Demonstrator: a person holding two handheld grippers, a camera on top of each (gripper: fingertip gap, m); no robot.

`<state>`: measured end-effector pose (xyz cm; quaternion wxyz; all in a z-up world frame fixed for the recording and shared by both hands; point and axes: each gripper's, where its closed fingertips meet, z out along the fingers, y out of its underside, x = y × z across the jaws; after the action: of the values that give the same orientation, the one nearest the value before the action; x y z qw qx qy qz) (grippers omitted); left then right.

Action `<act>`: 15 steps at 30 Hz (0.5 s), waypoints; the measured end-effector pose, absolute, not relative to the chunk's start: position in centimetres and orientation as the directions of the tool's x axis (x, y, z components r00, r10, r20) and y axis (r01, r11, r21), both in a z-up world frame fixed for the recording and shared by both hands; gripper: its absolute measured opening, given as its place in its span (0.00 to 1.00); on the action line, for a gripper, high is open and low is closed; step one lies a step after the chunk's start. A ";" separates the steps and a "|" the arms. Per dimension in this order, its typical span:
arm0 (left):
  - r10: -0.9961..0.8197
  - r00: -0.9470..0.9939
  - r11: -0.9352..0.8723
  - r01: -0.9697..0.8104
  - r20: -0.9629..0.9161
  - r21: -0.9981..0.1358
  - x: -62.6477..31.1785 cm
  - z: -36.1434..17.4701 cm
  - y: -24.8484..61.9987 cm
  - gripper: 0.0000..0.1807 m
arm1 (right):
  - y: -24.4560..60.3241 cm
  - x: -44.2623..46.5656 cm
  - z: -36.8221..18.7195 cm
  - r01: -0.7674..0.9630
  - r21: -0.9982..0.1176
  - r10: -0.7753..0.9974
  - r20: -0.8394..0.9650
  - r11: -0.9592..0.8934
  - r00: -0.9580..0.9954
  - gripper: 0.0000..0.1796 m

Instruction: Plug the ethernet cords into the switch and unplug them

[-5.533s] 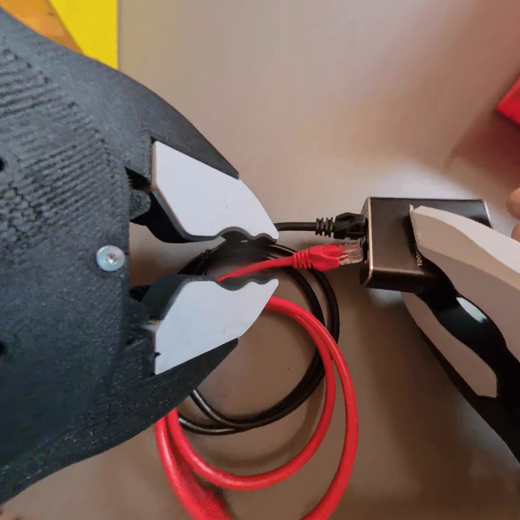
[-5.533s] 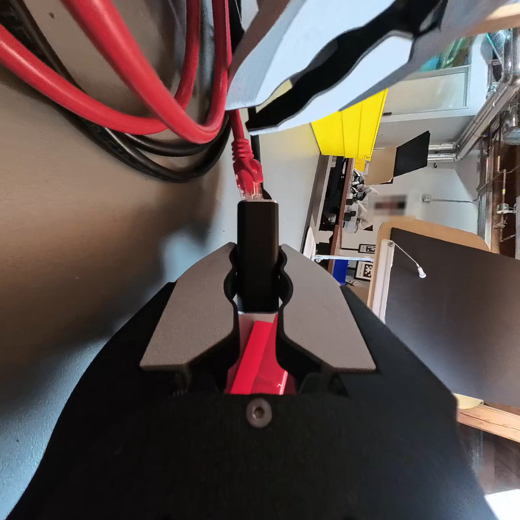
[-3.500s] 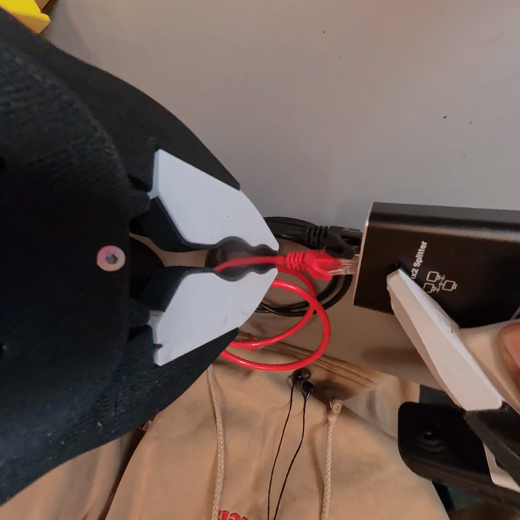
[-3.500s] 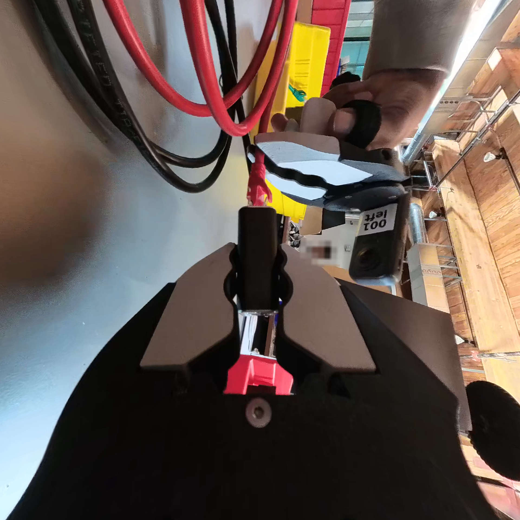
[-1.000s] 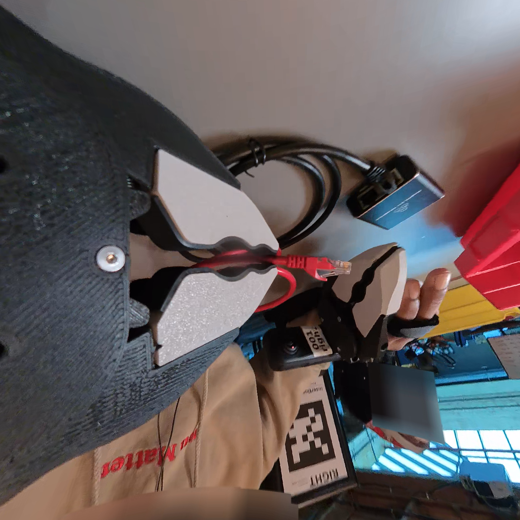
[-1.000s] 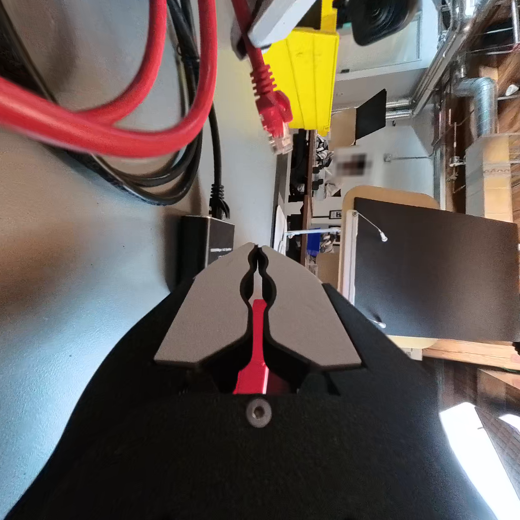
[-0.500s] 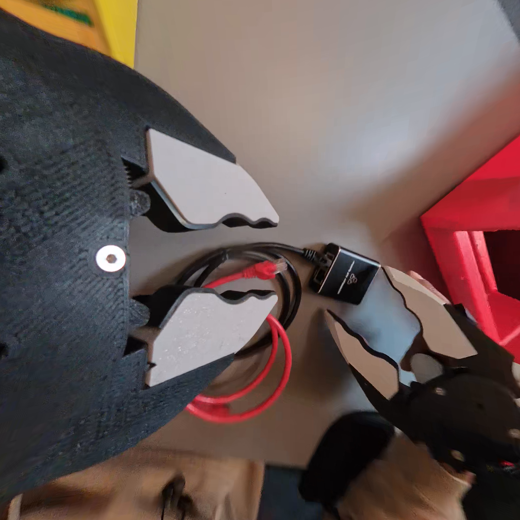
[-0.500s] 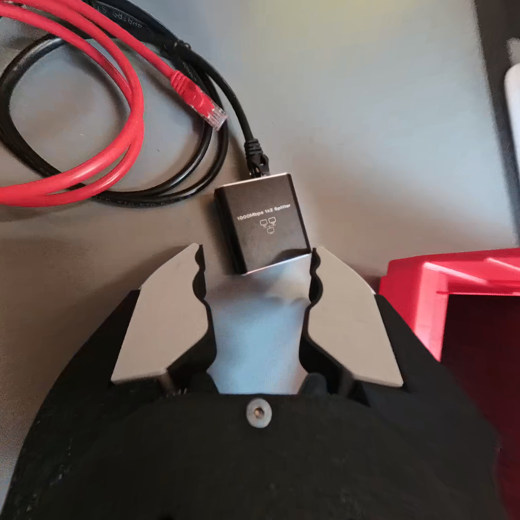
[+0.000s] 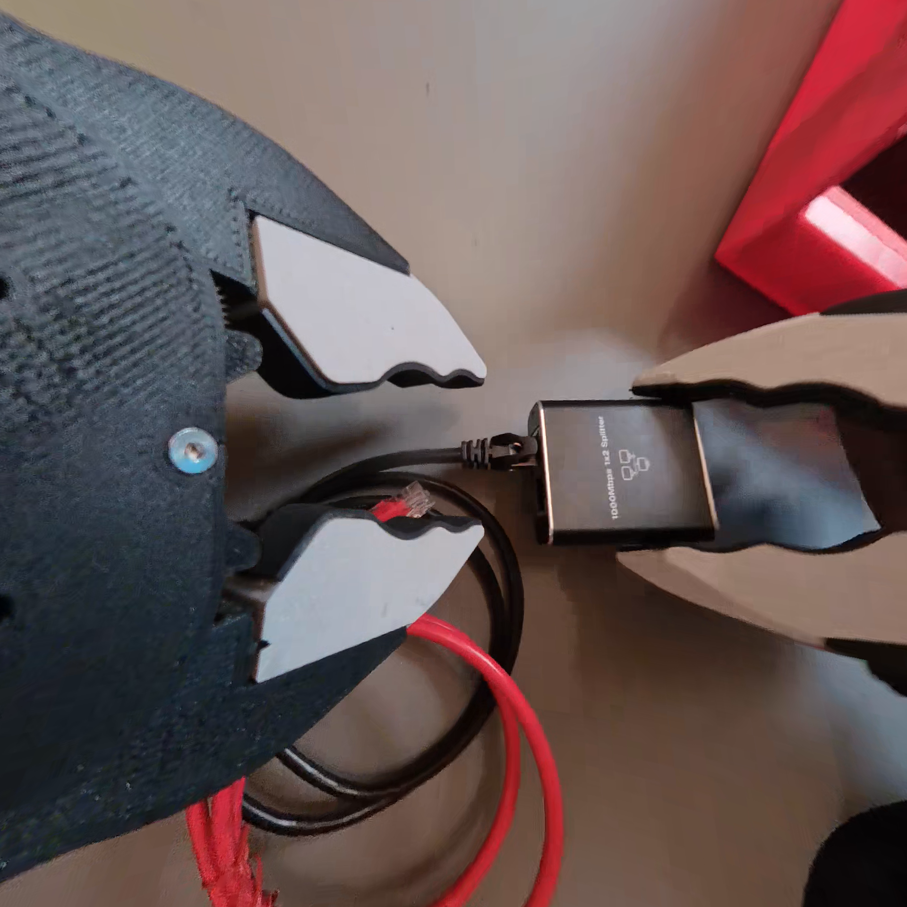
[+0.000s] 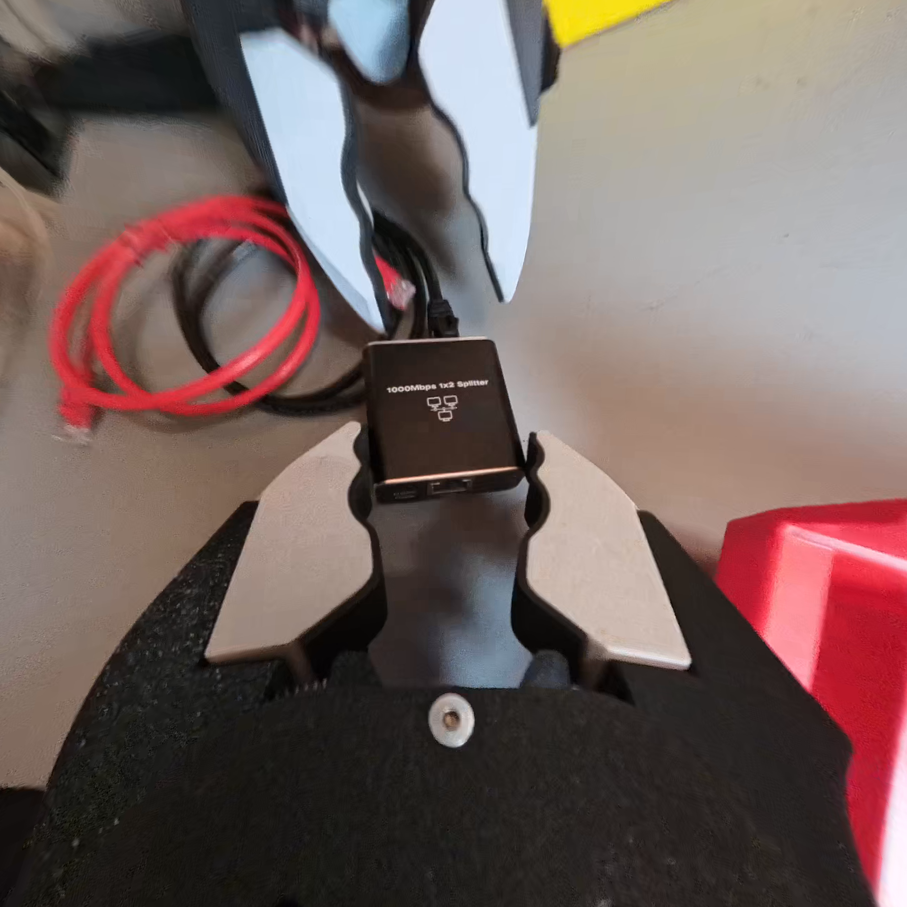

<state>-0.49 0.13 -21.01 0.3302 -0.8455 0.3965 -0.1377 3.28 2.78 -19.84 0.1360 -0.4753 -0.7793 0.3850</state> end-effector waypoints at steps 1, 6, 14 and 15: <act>-0.765 0.641 -0.446 -0.593 -0.058 -0.670 -0.3 -20.8 0.1 0.27 | 2.7 3.3 -19.1 0.630 -0.753 0.839 -0.208 0.191 -0.502 0.34; -0.747 0.655 -0.414 -0.593 -0.114 -0.691 1.2 -20.6 0.6 0.21 | 2.0 3.2 -17.7 0.628 -0.778 0.778 -0.414 -0.032 -0.473 0.34; -0.724 0.689 -0.489 -0.534 -0.020 -0.689 1.2 -21.0 0.5 0.10 | 2.1 2.2 -16.7 0.584 -0.799 0.801 -0.440 -0.143 -0.406 0.34; -0.726 0.687 -0.507 -0.503 0.032 -0.700 1.2 -20.7 0.4 0.10 | 1.9 2.3 -16.2 0.541 -0.838 0.826 -0.351 -0.068 -0.440 0.30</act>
<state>1.20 0.36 -20.67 0.3418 -0.8524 0.3603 -0.1634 2.34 1.93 -16.17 0.1364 -0.5112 -0.6689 0.5223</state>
